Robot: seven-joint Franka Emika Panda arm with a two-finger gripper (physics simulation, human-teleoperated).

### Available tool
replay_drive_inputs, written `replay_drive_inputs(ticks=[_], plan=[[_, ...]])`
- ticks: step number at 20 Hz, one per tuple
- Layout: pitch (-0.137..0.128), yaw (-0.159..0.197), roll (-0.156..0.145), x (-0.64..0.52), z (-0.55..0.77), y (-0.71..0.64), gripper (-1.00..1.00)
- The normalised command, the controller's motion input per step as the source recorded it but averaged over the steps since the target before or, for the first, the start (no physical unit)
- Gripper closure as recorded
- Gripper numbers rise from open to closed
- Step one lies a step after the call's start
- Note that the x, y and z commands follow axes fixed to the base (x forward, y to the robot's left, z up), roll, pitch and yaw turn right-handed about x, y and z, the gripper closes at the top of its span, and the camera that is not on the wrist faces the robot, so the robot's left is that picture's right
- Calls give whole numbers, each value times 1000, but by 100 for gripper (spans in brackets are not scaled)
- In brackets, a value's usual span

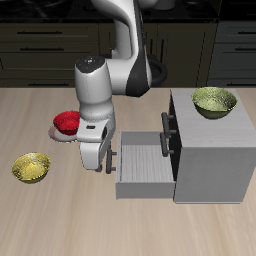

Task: Place the red bowl on the plate and close the bottom drawer of the white cabinet

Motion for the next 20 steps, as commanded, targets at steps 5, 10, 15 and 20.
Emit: replay_drive_inputs(ticks=[5,10,15,20], plan=[[-58,27,35,70,-57,123,-100],[85,-6,17,-23,-214,90,-100],[119,65,-8,-115,-187,-29,-100],[6,-4,-5,17,-108,-31,-100]])
